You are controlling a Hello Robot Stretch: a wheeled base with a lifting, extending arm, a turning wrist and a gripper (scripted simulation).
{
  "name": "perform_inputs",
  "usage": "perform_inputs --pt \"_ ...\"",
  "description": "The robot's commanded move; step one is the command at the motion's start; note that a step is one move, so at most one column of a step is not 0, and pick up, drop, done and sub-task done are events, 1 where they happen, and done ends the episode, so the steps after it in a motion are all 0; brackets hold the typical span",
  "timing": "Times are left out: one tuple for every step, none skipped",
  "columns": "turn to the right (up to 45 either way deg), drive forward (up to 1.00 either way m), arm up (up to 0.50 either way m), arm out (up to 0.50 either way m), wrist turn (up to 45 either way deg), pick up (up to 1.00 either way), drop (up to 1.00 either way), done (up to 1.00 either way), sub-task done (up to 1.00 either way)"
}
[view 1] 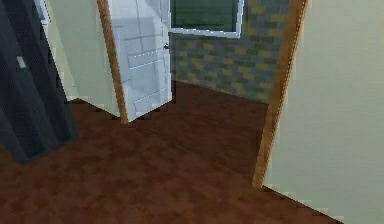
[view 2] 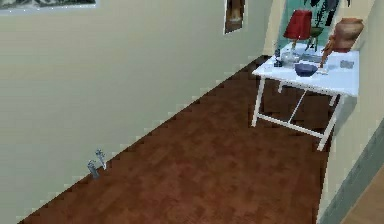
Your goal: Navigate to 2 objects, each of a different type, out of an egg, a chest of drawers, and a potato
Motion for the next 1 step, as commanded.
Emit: perform_inputs --pt "0.0 1.0 0.0 0.0 0.0 0.0 0.0 0.0 0.0"
